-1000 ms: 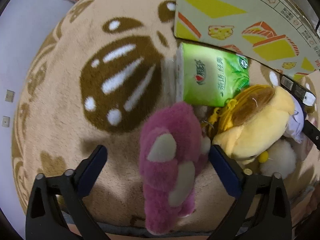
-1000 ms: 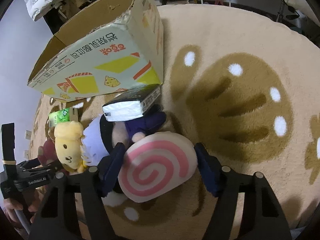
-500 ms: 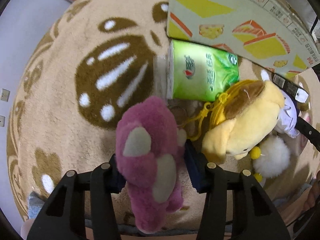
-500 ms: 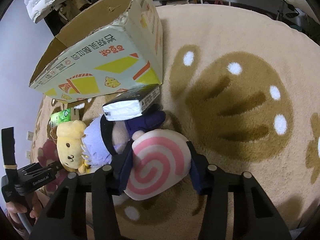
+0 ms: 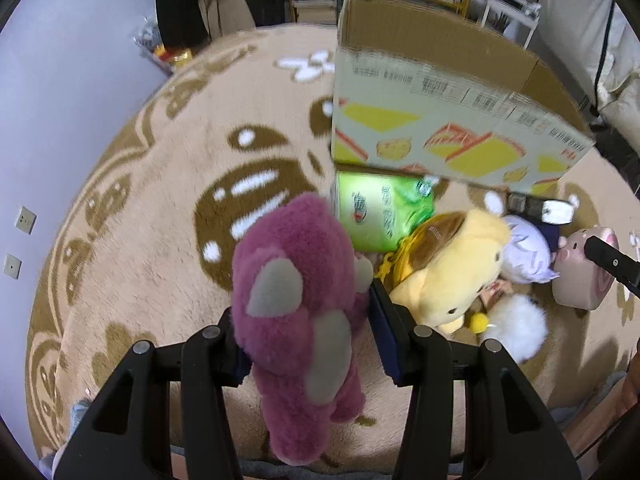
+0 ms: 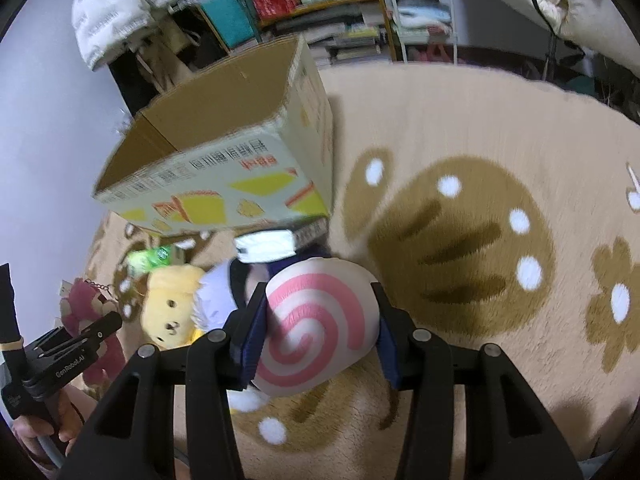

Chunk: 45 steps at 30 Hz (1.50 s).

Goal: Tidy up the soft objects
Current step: 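Lift the pink bear with the left tool while the right tool lifts the swirl cushion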

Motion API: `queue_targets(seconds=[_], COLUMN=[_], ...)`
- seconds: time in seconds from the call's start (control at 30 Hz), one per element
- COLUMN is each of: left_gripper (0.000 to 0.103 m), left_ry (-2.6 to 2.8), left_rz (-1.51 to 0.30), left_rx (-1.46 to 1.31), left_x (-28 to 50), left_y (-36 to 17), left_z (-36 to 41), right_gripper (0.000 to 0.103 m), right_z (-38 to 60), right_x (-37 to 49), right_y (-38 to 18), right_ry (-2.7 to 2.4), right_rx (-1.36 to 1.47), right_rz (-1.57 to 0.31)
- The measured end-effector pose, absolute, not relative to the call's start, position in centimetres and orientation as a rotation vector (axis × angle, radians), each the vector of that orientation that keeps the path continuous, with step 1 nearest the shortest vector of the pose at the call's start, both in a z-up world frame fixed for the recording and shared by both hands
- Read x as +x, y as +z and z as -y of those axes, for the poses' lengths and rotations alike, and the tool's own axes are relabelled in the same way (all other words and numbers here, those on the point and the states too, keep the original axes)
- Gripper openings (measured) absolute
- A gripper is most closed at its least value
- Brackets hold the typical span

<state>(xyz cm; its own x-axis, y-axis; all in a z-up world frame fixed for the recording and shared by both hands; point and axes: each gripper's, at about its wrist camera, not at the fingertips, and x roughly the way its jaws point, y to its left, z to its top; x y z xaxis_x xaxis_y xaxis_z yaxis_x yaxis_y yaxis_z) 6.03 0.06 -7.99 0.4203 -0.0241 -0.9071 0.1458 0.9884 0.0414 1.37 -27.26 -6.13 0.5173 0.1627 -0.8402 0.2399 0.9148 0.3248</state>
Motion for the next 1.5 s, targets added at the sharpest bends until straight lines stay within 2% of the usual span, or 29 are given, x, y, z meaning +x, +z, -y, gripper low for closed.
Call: queue_targets(seconds=[0.43, 0.63, 0.97, 1.5], left_gripper=[0.049, 0.049, 0.049, 0.049], left_ry=[-0.120, -0.104, -0.120, -0.152], left_rz=[-0.759, -0.651, -0.490, -0.424], left_rx=[0.089, 0.089, 0.098, 0.153], left_x=[4.7, 5.0, 5.9, 9.6], left_y=[-1.5, 0.7, 3.5, 4.1], left_z=[-2.2, -2.2, -0.7, 3.0], right_gripper=[0.050, 0.050, 0.050, 0.050], right_z=[25.6, 25.2, 23.2, 23.5], right_x=[-1.2, -1.7, -0.4, 3.3], right_y=[0.1, 2.3, 3.6, 4.0], right_ry=[0.023, 0.051, 0.089, 0.101], right_rx=[0.362, 0.317, 0.210, 0.186], right_rz=[-0.666, -0.530, -0.451, -0.419])
